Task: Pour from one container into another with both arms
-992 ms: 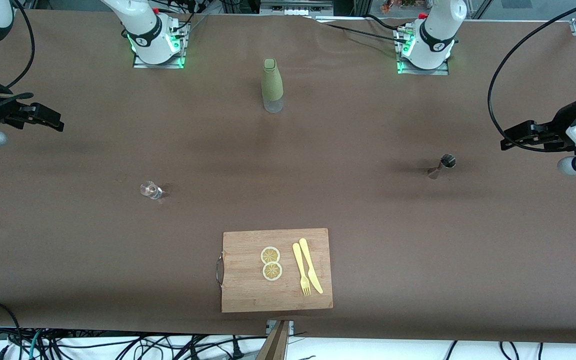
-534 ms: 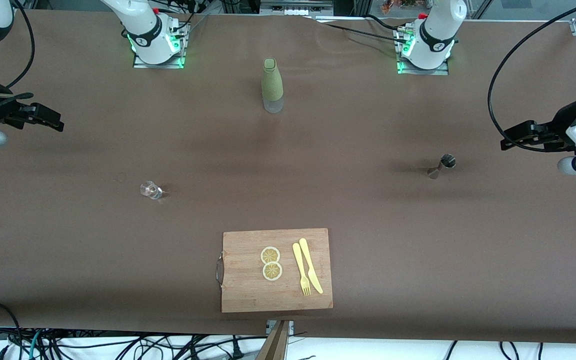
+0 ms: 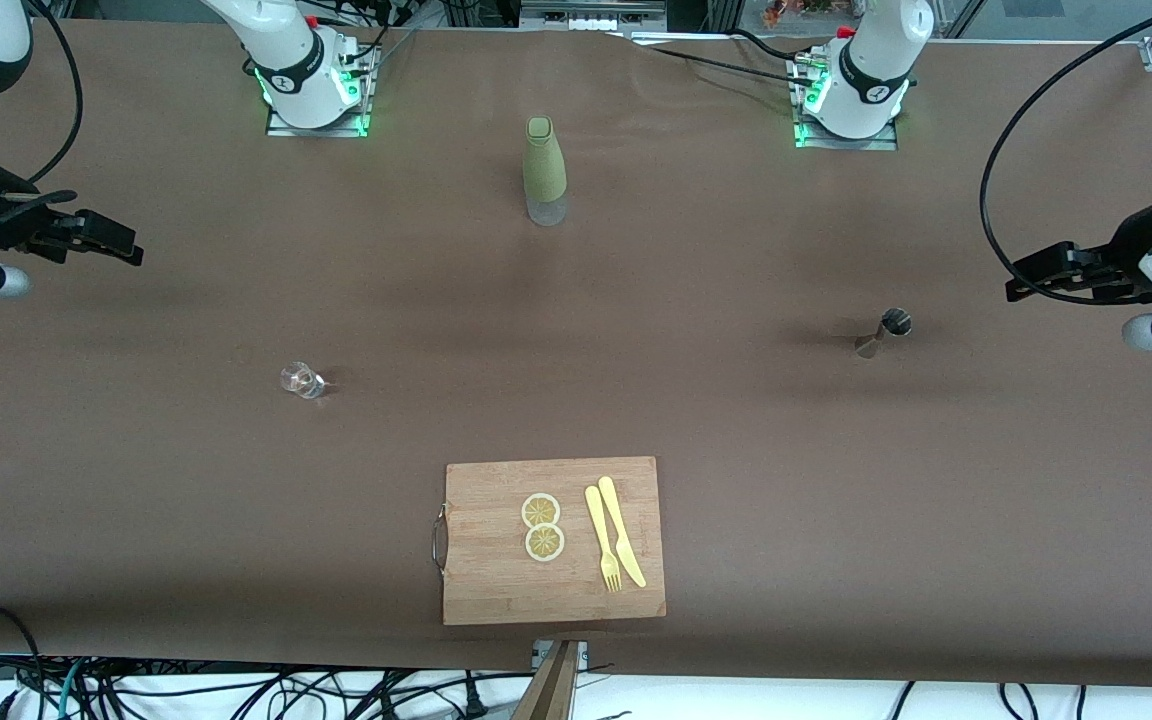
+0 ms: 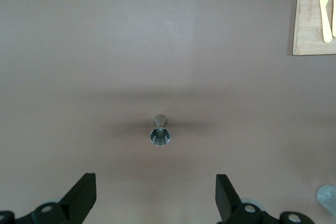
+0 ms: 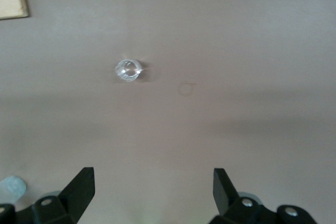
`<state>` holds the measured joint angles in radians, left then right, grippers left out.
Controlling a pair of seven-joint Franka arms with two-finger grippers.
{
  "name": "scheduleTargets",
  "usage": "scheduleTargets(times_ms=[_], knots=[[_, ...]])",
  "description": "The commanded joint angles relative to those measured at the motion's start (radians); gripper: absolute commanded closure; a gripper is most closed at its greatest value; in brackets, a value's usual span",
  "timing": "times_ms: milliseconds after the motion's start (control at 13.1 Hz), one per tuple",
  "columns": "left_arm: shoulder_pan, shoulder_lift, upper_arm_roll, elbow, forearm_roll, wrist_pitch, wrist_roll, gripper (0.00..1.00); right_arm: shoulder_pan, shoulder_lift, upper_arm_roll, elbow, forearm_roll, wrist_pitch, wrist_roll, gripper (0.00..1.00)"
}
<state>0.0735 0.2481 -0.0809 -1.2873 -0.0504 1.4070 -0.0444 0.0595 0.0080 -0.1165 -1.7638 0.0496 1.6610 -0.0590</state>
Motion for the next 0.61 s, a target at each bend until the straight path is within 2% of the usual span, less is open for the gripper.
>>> scheduleTargets(times_ms=[0,153,381,534], knots=[[0.002,0.003,0.146,0.0,-0.104,-0.014,0.222,0.0,-0.02,0.024,-0.031,0.023,0.047,-0.021,-0.17,0.0],[0.005,0.028,0.229,-0.015,-0.115,-0.014,0.543,0.0,-0.029,0.047,-0.066,0.021,0.097,-0.021,-0.318,0.0],[0.009,0.036,0.34,-0.098,-0.215,-0.011,0.858,0.0,-0.052,0.11,-0.123,0.023,0.183,-0.02,-0.659,0.0],[0.023,0.071,0.415,-0.139,-0.319,-0.011,1.103,0.0,-0.093,0.163,-0.138,0.023,0.252,-0.02,-0.888,0.0]])
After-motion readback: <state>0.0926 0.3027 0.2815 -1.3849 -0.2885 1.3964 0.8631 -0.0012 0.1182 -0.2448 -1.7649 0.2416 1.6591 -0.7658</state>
